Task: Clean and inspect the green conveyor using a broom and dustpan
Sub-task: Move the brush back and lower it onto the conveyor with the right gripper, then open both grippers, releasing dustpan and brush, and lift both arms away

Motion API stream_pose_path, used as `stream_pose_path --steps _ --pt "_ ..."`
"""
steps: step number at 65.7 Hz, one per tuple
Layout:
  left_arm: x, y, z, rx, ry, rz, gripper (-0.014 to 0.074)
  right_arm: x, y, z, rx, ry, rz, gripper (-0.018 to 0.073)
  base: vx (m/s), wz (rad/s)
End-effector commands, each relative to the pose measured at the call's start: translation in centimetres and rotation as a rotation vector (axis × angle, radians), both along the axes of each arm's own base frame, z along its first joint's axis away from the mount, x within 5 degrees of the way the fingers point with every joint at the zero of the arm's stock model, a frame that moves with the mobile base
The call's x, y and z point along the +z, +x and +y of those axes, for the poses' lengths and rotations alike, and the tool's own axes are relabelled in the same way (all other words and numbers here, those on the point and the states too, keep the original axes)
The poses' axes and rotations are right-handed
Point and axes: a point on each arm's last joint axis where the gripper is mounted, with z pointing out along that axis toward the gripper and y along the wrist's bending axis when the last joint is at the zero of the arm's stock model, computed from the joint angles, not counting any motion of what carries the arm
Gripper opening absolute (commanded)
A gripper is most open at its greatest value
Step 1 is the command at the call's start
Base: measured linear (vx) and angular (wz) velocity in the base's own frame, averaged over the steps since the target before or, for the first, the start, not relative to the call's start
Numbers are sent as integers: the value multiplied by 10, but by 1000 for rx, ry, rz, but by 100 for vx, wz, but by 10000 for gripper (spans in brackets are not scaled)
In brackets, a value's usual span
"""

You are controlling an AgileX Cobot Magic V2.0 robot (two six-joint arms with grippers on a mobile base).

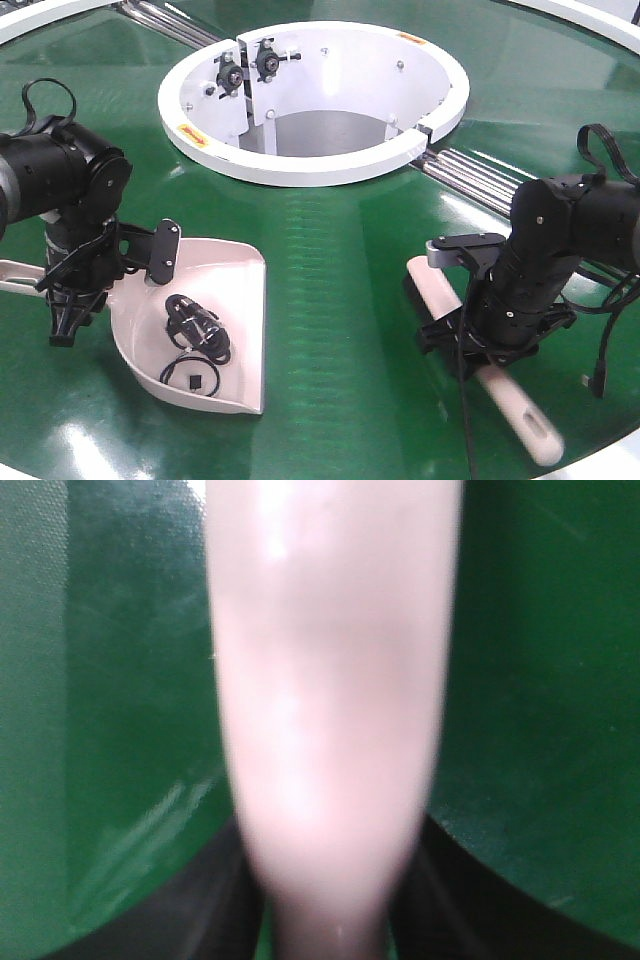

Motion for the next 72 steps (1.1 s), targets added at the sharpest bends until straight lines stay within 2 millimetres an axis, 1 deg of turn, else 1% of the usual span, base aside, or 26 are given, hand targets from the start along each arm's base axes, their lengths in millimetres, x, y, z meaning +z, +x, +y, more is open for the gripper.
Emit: stream_pose_path --steps 1,16,22,30,42,49,62,67,72 --pt "23 2 -1 -16 -3 -90 -6 19 1 -2 10 21 -65 316 0 0" --pt "23 -1 1 1 14 -54 3 19 1 -2 18 17 -65 357 0 0" --pt "23 -2 1 3 13 -49 24 19 1 -2 20 17 -64 363 0 0" --pt "23 -2 1 7 16 -43 78 19 1 -2 38 16 -64 370 0 0" --pt "22 -3 -1 48 -8 -48 209 19 1 -2 39 16 -65 378 0 0" --pt "22 -3 -1 79 -13 -63 323 19 1 -2 39 16 -65 386 0 0" --pt "23 -3 -1 166 -22 -93 486 19 0 -2 41 14 -62 393 0 0" --pt "25 -3 -1 182 -25 -102 519 19 0 -3 50 5 -64 393 0 0" --pt "28 -5 -1 188 -33 -109 533 20 0 -5 59 -12 -71 393 0 0"
